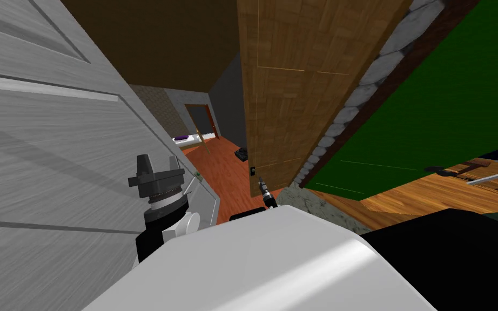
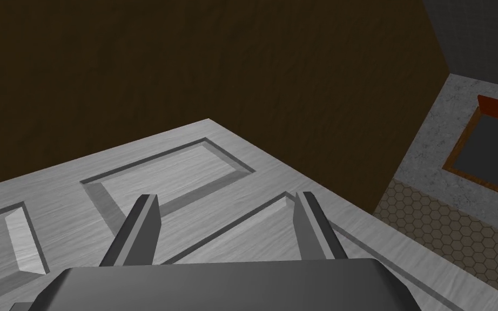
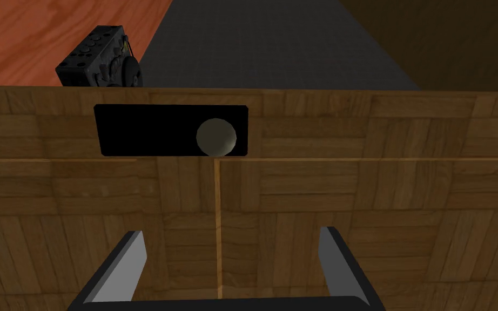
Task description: Push the door open
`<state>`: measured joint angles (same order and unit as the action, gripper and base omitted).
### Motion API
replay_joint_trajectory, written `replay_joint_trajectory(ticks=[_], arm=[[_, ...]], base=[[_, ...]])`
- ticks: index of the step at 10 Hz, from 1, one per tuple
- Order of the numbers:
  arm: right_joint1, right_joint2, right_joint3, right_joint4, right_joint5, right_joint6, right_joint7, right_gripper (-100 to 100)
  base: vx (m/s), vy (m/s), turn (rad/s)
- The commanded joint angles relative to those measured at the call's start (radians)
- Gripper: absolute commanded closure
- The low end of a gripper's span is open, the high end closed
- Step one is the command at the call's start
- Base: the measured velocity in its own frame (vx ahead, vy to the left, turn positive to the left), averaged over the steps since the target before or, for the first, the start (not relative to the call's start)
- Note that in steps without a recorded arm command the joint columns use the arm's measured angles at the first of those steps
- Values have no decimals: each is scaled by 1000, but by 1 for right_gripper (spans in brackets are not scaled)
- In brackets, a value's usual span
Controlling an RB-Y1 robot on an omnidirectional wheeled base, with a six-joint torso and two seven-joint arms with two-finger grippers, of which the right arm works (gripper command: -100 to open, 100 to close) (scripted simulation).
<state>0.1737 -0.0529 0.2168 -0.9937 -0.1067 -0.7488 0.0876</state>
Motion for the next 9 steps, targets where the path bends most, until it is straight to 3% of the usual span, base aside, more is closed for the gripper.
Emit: replay_joint_trajectory(ticks=[1, 5, 7, 8, 9], arm=[[-5, -3, -4, 4, 0, -3, 1, -100], [-20, 3, -16, 24, -1, -16, 2, -100], [-28, 17, -22, 36, -2, -23, 3, -100], [-23, 12, -20, 30, -1, -20, 3, -100], [-23, 12, -20, 30, -1, -20, 3, 100]], base=[[197, 50, 13], [208, 21, 22], [218, 27, 21], [82, 21, -16], [-18, -3, 14]])
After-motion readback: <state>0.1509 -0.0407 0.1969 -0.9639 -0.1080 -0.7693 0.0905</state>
